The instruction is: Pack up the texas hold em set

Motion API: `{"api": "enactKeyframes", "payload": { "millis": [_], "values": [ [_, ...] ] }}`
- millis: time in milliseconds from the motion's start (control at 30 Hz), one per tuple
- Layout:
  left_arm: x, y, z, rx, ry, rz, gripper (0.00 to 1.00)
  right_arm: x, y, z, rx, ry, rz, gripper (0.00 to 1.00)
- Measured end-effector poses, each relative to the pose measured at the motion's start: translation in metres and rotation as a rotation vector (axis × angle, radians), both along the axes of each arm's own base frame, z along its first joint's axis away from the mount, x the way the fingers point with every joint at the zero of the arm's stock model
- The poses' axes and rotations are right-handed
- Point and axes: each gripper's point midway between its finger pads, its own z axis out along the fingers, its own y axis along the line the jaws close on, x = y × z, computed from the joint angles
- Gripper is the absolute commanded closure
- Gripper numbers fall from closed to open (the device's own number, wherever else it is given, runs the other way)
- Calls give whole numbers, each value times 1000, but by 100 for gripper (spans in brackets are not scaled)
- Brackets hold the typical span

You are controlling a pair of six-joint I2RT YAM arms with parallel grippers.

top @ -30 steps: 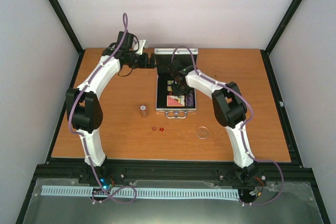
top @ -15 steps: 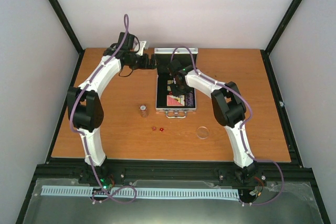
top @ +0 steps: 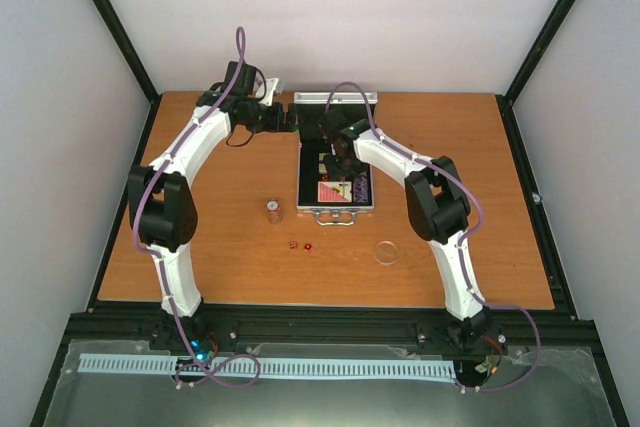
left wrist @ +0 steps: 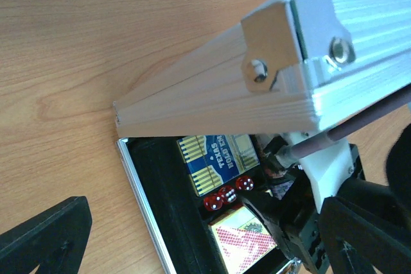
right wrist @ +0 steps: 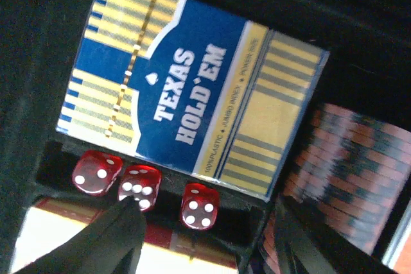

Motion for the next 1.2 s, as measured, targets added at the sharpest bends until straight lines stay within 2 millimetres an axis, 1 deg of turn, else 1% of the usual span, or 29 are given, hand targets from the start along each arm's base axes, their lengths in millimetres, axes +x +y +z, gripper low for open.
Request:
{"api": "enactKeyframes", "payload": {
  "millis": [100, 133, 267, 400, 467, 500, 567, 667, 700, 767, 800, 833, 900, 967, 1033, 1100, 1200],
  "values": [
    [0, 0, 0, 0, 0, 0, 0, 3, 1, 13, 10, -23, 5, 29],
    [0, 0, 0, 0, 0, 0, 0, 3, 1, 17, 15, -30, 1, 27],
    [0, 0, -1, 1, 1, 0, 0, 2, 1, 40, 39, -59, 4, 26],
    [2, 0, -2, 1, 3, 0, 0, -4, 4, 64, 69, -80, 16, 26],
    [3, -1, 0, 0, -1, 0, 0, -10, 7, 73, 74, -86, 29, 26],
    [3, -1, 1, -1, -3, 0, 0, -17, 11, 76, 75, -86, 42, 26],
    [4, -1, 4, -2, -9, 0, 0, -35, 24, 80, 74, -79, 83, 26],
    [5, -1, 8, -5, -18, 0, 0, -84, 54, 75, 68, -38, 182, 25],
    [6, -2, 8, -5, -19, 0, 0, -103, 64, 69, 67, -13, 218, 25],
    [6, -1, 8, -5, -19, 0, 0, -137, 76, 57, 59, 37, 269, 22],
    [6, -2, 8, -5, -19, 0, 0, -155, 79, 48, 50, 70, 292, 17],
    [6, -1, 8, -5, -18, 0, 0, -169, 79, 40, 40, 98, 306, 14],
    [5, -2, 8, -5, -18, 0, 0, -191, 75, 25, 14, 153, 318, 11],
    [6, -2, 8, -5, -19, 0, 0, -203, 71, 15, -2, 188, 316, 11],
    [6, -2, 8, -5, -19, 0, 0, -210, 69, 9, -5, 212, 316, 9],
    [6, -2, 8, -5, -19, 0, 0, -213, 70, 7, 2, 224, 316, 9],
    [6, -2, 8, -6, -18, 0, 0, -215, 75, 7, 26, 229, 324, 12]
  ]
}}
